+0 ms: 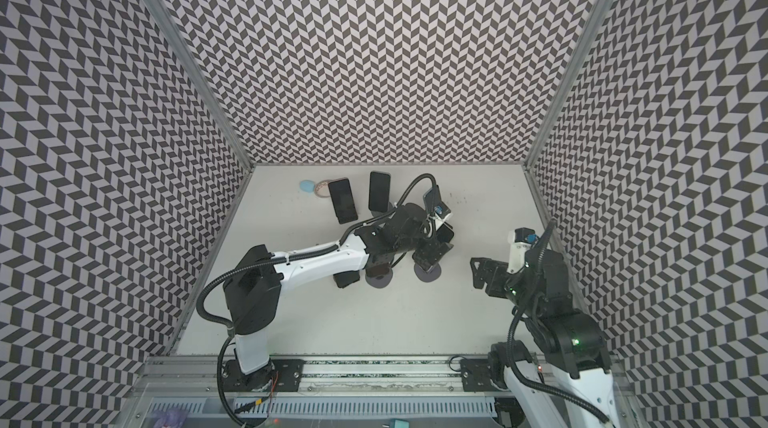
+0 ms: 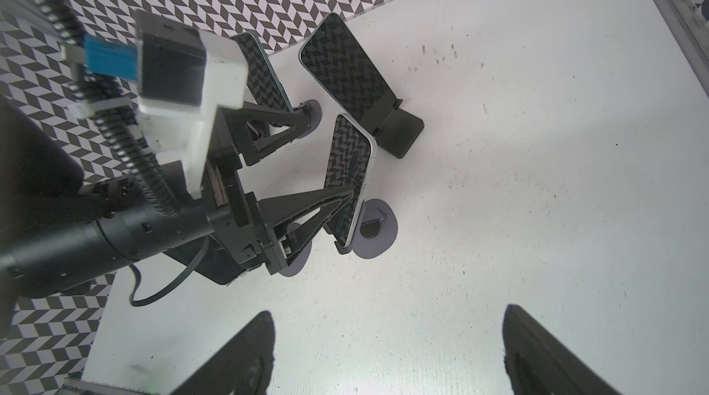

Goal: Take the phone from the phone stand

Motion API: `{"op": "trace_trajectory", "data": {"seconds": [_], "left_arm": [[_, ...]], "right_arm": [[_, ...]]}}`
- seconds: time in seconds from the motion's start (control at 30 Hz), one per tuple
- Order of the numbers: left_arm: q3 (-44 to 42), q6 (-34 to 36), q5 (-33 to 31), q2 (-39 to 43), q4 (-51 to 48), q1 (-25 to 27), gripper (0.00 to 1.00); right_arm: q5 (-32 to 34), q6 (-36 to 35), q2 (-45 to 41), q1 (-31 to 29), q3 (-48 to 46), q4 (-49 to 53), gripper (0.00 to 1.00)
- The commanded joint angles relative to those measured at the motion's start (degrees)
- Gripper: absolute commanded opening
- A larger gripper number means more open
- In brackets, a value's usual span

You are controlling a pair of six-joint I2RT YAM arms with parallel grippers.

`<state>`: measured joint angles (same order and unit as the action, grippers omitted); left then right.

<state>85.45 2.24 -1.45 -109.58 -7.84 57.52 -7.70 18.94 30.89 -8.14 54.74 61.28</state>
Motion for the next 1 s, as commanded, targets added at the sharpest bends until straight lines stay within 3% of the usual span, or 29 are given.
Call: {"op": "trace_trajectory", "data": {"seconds": [0.0,0.97], "left_arm": [[2.0,0.4,-1.6,-0.8,-0.3,0.4,1.0],[4.2,0.7,-2.5,-5.1,-0.8,1.0,1.0]], "right_arm": [[0.7,-0.3,-0.2,-0.3,-0.5,-3.0,0.91],[0.7,0.4,-0.6,-0.3,-1.3,-5.1,0.91]]}}
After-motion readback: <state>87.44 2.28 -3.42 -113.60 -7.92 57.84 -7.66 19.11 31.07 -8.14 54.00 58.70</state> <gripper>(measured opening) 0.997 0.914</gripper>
